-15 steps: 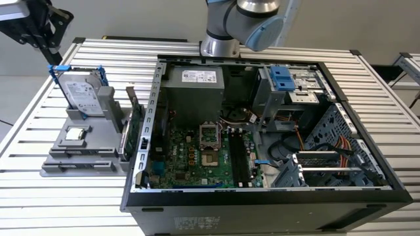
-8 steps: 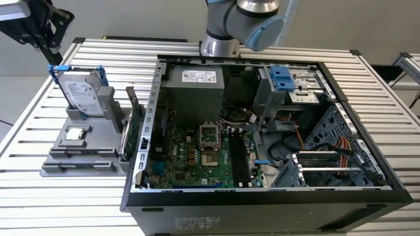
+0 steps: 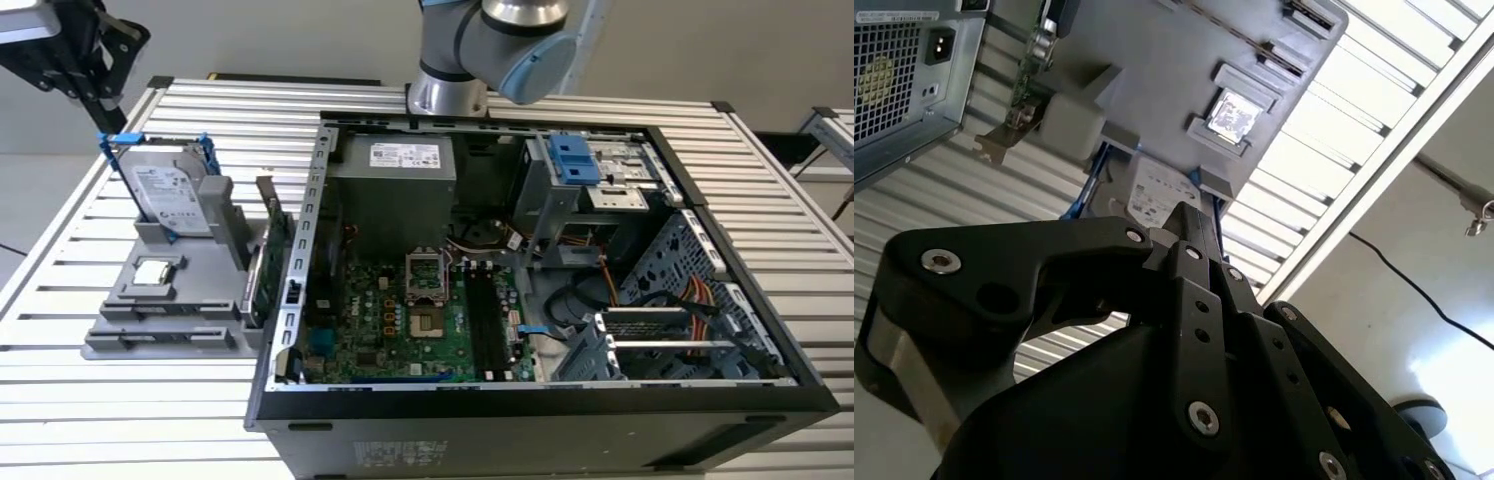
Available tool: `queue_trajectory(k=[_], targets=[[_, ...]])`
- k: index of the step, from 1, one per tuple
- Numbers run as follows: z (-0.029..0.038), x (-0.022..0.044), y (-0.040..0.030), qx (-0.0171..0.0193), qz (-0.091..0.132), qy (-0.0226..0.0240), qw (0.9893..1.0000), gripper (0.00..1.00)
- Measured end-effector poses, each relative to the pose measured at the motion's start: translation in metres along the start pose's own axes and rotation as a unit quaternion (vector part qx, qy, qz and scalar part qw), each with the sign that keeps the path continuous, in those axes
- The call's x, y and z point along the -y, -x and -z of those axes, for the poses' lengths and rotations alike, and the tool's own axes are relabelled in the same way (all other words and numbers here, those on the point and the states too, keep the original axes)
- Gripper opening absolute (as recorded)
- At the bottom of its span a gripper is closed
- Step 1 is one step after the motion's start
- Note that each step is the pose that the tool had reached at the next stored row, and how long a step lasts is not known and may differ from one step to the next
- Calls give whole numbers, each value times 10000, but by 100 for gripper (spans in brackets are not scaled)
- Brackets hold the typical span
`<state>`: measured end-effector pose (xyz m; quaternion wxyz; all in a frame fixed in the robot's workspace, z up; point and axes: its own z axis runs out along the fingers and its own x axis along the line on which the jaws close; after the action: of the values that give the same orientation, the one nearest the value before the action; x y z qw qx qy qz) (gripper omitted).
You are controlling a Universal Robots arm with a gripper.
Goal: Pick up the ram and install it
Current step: 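Reach for the ram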
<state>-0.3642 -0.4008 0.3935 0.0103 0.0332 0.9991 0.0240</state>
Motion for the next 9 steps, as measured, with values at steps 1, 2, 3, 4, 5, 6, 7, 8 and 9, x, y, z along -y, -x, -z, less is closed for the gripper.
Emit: queue_trajectory(k=[1,2,3,4,5,6,7,8,9], targets=[[0,3,0,0,0,0,10000,0],[0,5,0,0,0,0,10000,0],[0,8,1,0,0,0,10000,0],[0,9,1,0,0,0,10000,0],[0,12,1,0,0,0,10000,0],[0,13,1,0,0,0,10000,0],[1,13,1,0,0,0,10000,0],[0,14,1,0,0,0,10000,0],[0,16,2,0,1,0,10000,0]])
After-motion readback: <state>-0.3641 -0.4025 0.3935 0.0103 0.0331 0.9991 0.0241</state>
